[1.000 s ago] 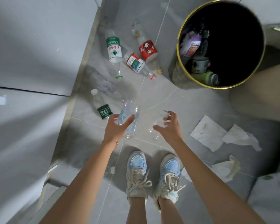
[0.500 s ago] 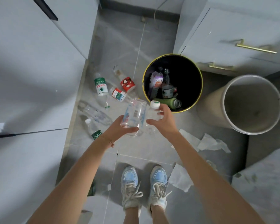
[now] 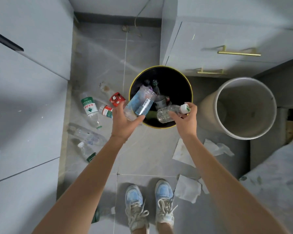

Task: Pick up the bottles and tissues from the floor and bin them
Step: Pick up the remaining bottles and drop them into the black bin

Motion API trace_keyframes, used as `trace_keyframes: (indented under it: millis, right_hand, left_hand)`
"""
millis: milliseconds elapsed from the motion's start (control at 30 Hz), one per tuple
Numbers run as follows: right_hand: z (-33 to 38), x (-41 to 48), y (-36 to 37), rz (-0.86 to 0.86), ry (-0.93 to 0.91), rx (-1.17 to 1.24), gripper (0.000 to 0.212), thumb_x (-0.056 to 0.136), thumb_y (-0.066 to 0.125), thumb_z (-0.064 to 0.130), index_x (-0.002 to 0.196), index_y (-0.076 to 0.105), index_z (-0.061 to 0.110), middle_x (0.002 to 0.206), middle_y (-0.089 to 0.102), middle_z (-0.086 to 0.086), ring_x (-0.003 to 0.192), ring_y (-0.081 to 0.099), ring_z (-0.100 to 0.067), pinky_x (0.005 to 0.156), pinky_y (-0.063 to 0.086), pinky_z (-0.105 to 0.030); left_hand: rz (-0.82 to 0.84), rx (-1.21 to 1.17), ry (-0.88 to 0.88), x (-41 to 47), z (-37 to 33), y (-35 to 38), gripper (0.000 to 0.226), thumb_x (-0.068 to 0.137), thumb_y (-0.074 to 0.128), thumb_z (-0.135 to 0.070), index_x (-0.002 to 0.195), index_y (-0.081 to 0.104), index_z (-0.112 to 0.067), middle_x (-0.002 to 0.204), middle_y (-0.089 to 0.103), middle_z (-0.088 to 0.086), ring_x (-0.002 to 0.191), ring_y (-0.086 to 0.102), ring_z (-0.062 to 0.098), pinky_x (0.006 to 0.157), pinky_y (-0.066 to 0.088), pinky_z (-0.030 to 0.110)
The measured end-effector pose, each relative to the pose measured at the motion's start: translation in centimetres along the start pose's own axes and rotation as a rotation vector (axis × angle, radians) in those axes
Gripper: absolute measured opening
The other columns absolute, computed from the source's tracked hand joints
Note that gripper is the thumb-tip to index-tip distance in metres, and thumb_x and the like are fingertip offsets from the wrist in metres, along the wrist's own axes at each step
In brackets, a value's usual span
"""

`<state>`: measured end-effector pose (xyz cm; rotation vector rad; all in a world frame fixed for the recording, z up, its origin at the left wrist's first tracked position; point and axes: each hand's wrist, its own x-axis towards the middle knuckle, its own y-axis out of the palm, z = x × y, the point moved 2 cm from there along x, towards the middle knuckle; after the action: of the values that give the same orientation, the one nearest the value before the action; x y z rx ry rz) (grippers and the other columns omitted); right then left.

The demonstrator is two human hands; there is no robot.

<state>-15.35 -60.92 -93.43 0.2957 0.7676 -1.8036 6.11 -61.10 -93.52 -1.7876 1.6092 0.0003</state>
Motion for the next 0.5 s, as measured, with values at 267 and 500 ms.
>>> trace_keyframes:
  millis: [267, 500]
  right_hand:
    - [-1.1, 0.8, 0.7, 0.034, -0.042, -0.25, 0.025, 0.084, 0.068, 0.011, 0.1, 0.051, 0.019, 0.095, 0.061, 0.001, 0.083, 0.058, -0.015, 0.059, 0.041, -0.012]
    - [-1.6, 1.8, 1.6, 0.066, -0.143, -0.416, 0.027, 0.083, 0.069, 0.015, 0.107, 0.056, 0.016, 0.101, 0.065, -0.002, 0.09, 0.06, -0.02, 0.071, 0.048, -0.027]
  left_hand:
    - [-0.051, 0.49, 0.357, 2.4, -1.0, 1.5, 0.072, 0.059, 0.087, -0.023, 0.116, 0.048, -0.003, 0.132, 0.04, 0.022, 0.119, 0.046, 0.039, 0.092, 0.048, 0.05]
    - [0.036, 0.763, 0.52, 4.5, -2.0, 3.8, 0.087, 0.063, 0.083, -0.024, 0.138, 0.043, -0.013, 0.132, 0.044, 0.019, 0.119, 0.046, 0.04, 0.095, 0.042, 0.05]
